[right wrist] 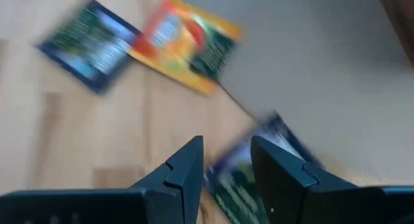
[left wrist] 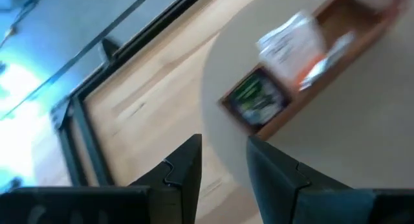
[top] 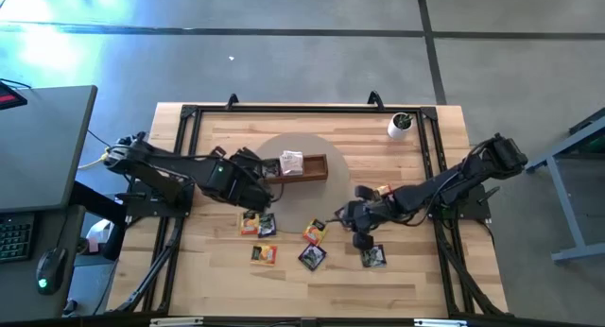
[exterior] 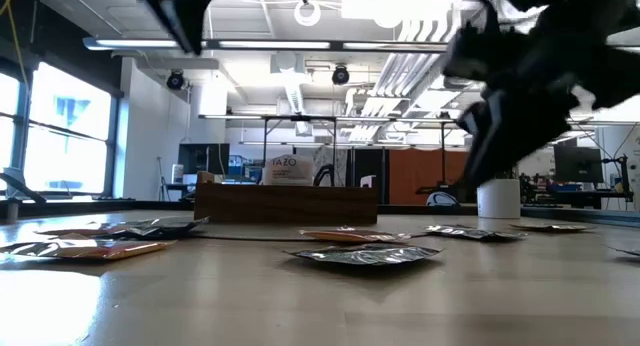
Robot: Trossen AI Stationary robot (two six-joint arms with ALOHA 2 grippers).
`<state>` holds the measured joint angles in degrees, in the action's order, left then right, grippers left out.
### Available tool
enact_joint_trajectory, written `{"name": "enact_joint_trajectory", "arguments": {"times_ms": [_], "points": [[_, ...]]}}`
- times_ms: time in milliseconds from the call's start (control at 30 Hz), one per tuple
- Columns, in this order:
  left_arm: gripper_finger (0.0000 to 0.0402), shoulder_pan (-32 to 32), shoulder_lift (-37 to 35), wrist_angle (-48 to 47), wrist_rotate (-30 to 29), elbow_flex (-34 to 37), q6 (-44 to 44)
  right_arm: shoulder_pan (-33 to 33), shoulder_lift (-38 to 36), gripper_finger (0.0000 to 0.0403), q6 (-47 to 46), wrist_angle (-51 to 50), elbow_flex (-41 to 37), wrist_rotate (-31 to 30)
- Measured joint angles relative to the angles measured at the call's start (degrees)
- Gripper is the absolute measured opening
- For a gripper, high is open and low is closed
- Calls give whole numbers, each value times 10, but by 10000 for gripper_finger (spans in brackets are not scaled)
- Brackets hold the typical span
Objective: Pick & Place Tea
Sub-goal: Put the purple tea bag into the left section of the wooden organizer
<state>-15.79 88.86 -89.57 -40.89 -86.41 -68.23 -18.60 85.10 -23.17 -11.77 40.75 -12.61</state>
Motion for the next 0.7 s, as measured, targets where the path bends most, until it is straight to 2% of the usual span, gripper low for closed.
{"name": "enact_joint_trajectory", "arguments": {"times_ms": [133, 233, 467, 567, 700], "points": [[119, 1, -20, 46, 21, 91, -38, -3, 0, 126, -123, -110, 0, -33], [119, 0, -26, 116, 54, 148, -14, -10, 0, 126, -181, -156, 0, -5], [119, 0, -27, 316, 132, 229, 90, -47, 0, 126, -156, -150, 11, 69], [119, -1, -26, 485, 147, 253, 132, -71, 0, 126, -132, -147, 22, 82], [119, -9, -19, 699, 206, 279, 233, -100, 0, 126, -51, -147, 23, 88]]}}
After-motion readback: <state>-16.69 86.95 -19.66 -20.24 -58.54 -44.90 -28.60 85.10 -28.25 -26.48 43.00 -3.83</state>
